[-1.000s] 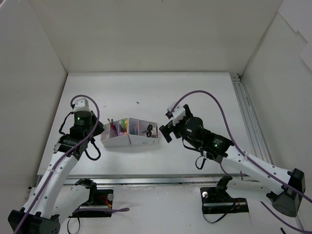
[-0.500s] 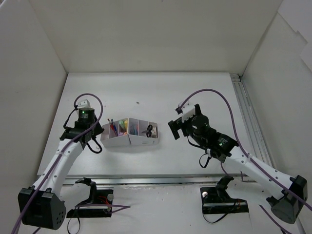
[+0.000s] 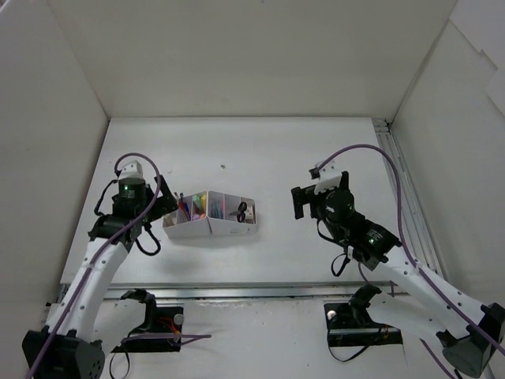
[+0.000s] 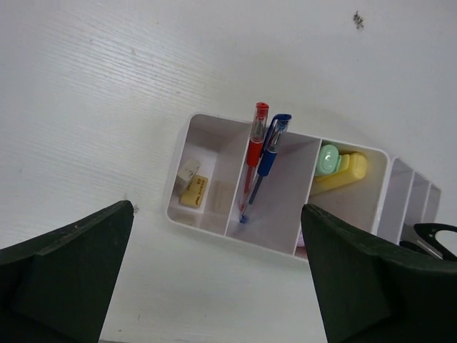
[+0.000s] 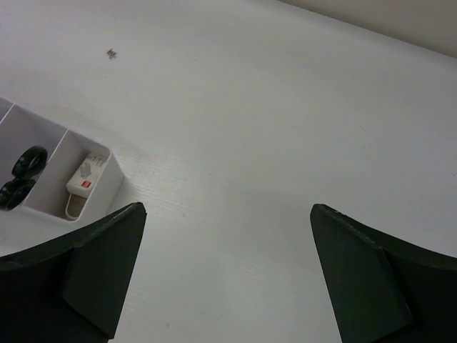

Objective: Sort the stationery into containers
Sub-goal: Reset both arms

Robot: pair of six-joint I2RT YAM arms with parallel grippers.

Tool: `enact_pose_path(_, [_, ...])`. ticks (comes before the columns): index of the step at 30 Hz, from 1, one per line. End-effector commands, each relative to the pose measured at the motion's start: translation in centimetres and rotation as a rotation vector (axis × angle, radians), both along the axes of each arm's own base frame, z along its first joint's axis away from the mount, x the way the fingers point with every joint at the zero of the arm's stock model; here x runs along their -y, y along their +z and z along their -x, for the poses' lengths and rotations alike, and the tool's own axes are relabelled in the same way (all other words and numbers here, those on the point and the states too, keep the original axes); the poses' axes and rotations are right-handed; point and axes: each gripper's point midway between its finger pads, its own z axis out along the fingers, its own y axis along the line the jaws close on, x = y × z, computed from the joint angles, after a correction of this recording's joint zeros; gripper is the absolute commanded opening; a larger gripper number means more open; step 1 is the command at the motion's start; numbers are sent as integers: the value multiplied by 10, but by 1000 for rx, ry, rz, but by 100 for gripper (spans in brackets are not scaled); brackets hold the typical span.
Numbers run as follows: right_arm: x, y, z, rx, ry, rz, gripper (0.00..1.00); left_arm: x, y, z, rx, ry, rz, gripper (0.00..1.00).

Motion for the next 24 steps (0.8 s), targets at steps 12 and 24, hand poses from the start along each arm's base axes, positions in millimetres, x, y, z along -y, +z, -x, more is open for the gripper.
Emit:
enact_pose_path(12, [109, -20, 16, 8, -654, -209, 98, -36, 97, 45, 328, 246, 76, 99])
enact_pose_path(24, [116, 5, 26, 51, -649, -286, 98, -57, 92, 56, 311, 379, 50, 100])
